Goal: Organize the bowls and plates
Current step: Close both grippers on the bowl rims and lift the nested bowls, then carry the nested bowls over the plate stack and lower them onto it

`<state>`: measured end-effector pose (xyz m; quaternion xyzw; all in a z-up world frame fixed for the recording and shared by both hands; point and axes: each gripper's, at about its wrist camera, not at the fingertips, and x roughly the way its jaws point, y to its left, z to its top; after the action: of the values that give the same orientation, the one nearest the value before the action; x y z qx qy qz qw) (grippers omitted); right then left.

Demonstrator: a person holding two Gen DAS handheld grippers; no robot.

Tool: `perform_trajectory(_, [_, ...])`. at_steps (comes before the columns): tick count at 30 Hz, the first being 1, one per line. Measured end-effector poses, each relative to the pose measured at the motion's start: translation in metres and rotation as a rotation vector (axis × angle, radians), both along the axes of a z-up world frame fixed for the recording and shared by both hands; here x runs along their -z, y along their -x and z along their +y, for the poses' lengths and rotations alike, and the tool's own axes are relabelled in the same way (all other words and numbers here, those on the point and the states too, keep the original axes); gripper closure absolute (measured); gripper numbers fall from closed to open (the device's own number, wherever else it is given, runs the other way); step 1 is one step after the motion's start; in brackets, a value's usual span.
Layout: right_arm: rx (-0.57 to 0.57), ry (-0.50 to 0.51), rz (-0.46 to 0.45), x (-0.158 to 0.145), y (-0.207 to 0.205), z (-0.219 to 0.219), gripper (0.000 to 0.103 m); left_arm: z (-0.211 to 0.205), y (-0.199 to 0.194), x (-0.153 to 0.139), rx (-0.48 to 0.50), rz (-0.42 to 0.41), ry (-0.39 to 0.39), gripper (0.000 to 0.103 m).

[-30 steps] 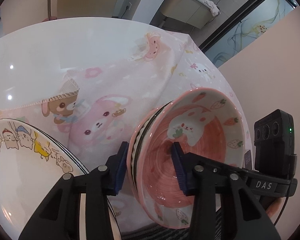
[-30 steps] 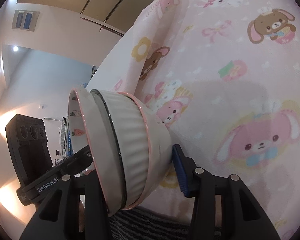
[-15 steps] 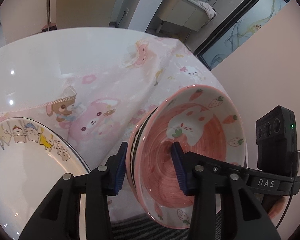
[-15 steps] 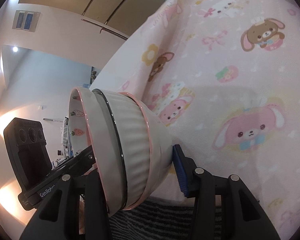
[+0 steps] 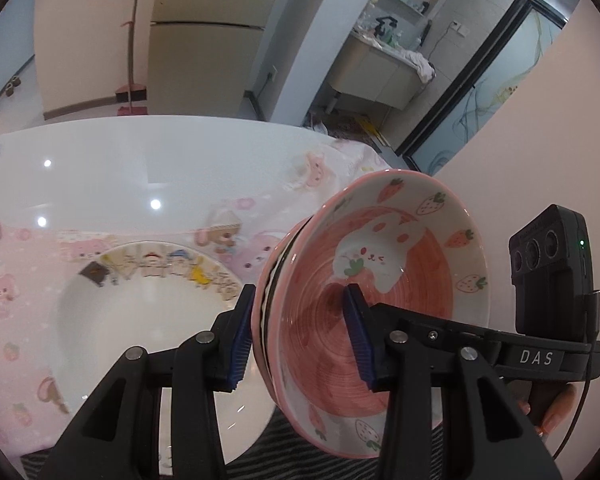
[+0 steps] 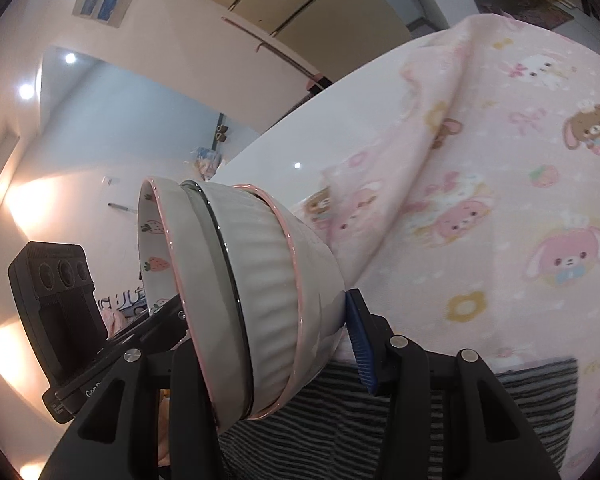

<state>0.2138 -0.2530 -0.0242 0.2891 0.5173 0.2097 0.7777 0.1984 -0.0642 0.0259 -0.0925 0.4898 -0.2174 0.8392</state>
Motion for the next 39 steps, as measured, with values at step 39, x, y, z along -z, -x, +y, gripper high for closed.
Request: perform_trajectory(39, [-0.193, 0.064, 0.138, 0.064, -0.015, 0.123, 0.055, 0.108, 0.014, 0.059, -0.124, 0.091, -0.025, 0.058])
